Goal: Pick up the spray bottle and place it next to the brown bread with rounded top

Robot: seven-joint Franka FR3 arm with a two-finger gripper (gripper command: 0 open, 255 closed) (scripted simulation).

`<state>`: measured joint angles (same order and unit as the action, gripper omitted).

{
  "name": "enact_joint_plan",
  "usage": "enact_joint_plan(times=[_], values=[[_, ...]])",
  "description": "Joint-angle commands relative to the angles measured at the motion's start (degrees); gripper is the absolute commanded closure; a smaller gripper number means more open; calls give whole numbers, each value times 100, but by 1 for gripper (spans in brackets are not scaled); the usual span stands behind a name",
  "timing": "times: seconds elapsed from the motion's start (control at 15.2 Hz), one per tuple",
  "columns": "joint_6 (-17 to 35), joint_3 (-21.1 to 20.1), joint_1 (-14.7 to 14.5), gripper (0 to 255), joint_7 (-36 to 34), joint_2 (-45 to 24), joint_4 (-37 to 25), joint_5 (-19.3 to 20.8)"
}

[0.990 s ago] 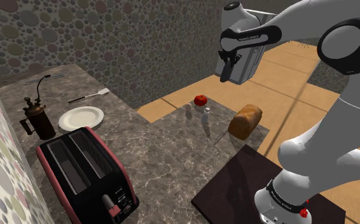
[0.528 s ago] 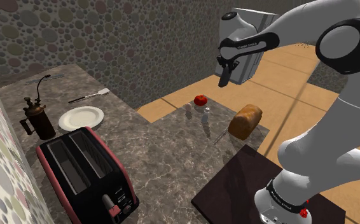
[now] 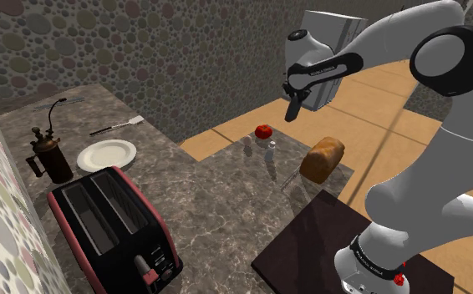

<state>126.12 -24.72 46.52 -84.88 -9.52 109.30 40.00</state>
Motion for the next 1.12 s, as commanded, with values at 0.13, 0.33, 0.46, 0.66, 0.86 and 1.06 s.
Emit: enact_joint_plan(times=[0.13,0.33,0.46,0.66,0.86,1.06], values=[[195,34,-15,255,-209,-123,140,178],[332,65,-31,255,-370,-229,227,323],[419,88,-44,255,-480,-305,279,424],[546,127,-66,255,-649,-425,346,581],[666,171,-92,255,-821,-554,401,746],[780,220,-123,255,-998,-690,444,916]])
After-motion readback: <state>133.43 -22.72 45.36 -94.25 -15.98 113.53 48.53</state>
